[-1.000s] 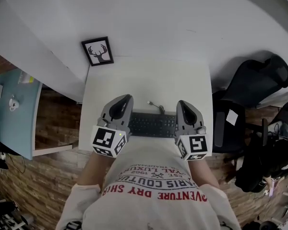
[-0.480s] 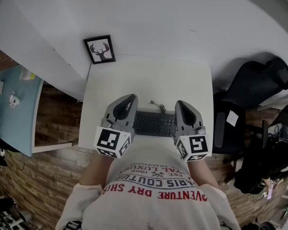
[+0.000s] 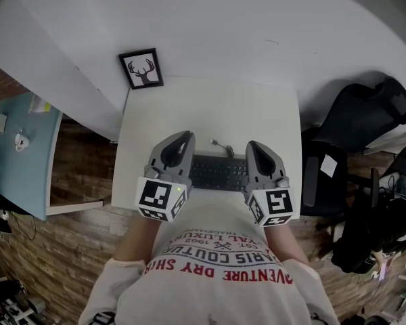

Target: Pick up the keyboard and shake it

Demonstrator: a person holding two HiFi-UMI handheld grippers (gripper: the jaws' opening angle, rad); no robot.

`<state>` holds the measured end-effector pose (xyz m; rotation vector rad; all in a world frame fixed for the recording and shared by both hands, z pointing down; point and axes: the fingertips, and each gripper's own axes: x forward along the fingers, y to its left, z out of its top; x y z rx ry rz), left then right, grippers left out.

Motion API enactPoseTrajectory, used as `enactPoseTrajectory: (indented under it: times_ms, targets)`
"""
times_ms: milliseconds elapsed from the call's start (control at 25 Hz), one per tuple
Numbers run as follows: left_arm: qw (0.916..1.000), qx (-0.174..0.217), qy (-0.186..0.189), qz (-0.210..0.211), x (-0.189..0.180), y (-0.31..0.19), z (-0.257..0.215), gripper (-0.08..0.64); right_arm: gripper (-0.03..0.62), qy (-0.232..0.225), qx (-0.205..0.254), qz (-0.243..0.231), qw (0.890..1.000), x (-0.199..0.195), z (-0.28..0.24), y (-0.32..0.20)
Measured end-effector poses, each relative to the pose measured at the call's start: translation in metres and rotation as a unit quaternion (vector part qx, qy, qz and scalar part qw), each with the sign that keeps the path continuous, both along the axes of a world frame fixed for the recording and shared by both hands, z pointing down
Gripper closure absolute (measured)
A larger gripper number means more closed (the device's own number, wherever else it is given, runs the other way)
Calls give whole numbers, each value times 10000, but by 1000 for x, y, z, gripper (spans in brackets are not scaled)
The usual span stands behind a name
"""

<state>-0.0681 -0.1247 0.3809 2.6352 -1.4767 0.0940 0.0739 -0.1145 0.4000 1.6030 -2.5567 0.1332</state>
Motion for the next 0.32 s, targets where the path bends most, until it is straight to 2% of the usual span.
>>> enactPoseTrajectory:
  times_ms: [320]
  targets:
    - [9999,-89,-49,-9,3,4,5,520,568,-117,-114,34,9999,3,3,3]
